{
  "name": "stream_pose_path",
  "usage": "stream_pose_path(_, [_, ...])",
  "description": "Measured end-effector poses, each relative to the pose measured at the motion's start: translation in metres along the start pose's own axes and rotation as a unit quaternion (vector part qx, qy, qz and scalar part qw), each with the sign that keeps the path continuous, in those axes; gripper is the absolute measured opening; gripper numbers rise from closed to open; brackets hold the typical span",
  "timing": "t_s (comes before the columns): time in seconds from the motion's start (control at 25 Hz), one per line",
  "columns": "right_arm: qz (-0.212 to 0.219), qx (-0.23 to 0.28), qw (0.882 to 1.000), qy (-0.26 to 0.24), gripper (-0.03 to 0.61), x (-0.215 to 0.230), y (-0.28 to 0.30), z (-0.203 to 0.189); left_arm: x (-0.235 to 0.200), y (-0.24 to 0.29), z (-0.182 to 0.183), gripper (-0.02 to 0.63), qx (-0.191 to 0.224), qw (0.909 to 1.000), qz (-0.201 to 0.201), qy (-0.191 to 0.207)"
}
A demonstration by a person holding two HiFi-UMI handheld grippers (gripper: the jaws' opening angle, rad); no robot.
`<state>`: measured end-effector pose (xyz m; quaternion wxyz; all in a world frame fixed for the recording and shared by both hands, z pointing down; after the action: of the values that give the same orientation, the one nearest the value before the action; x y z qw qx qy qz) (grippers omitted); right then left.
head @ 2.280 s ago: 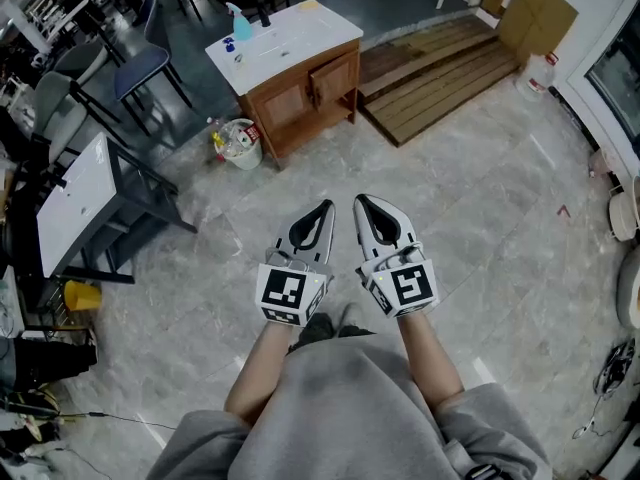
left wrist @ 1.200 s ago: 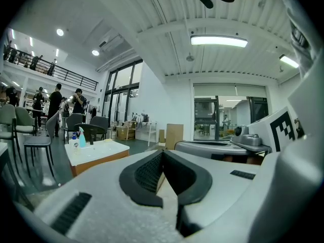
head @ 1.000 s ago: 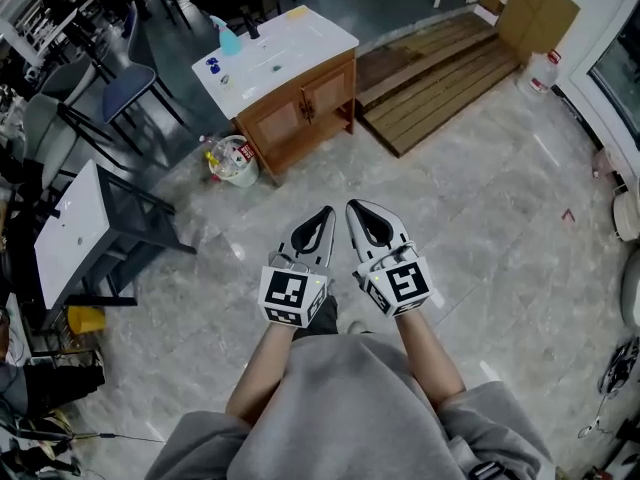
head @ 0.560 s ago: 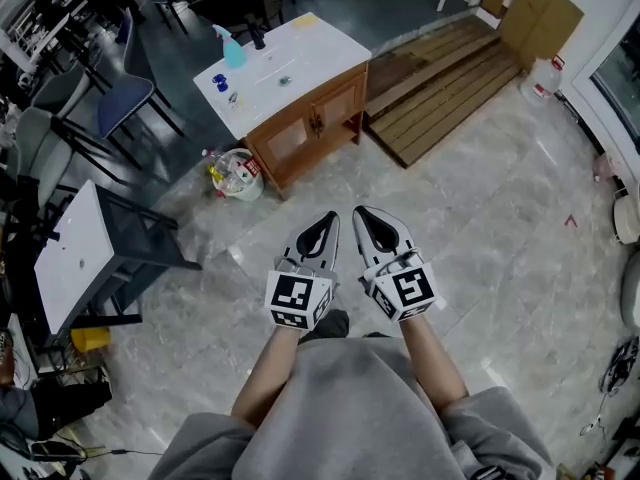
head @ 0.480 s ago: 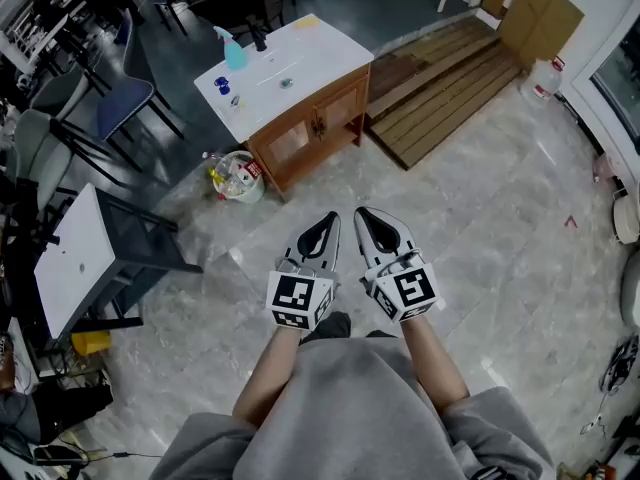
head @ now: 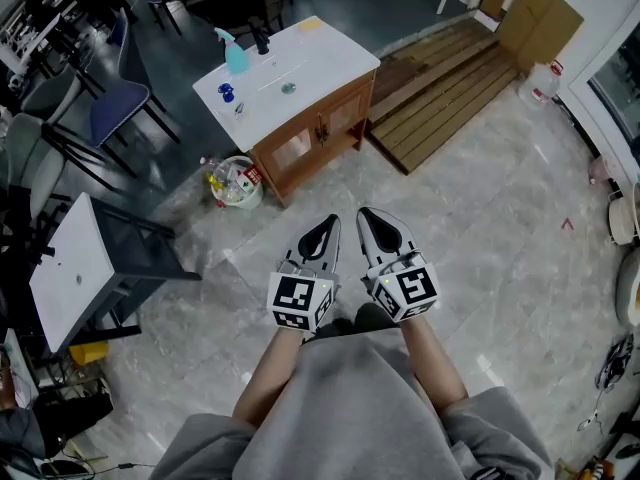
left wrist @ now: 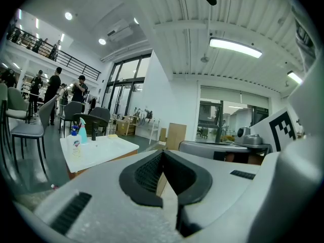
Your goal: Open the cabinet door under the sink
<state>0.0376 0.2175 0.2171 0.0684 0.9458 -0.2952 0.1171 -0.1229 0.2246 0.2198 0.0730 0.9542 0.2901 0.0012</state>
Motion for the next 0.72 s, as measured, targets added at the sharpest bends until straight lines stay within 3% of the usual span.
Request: stream_pose_path(0.72, [0.006,-0.02,0.999,0.035,0.011,0.061,0.1,-0.009,-0.067,0.082,-0.012,0.008,-0.028,0.9995,0.012,-0.01])
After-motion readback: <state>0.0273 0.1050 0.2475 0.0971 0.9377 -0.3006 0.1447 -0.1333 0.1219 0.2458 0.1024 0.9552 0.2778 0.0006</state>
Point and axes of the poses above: the fingertips, and each gripper's own axes: y forward along the fingers, x to its right, z out of its top, the point moved 10 cm from there along -y, backward along the fingers, and after that the axes turned 7 degrees about y, right-handed, at the moved point
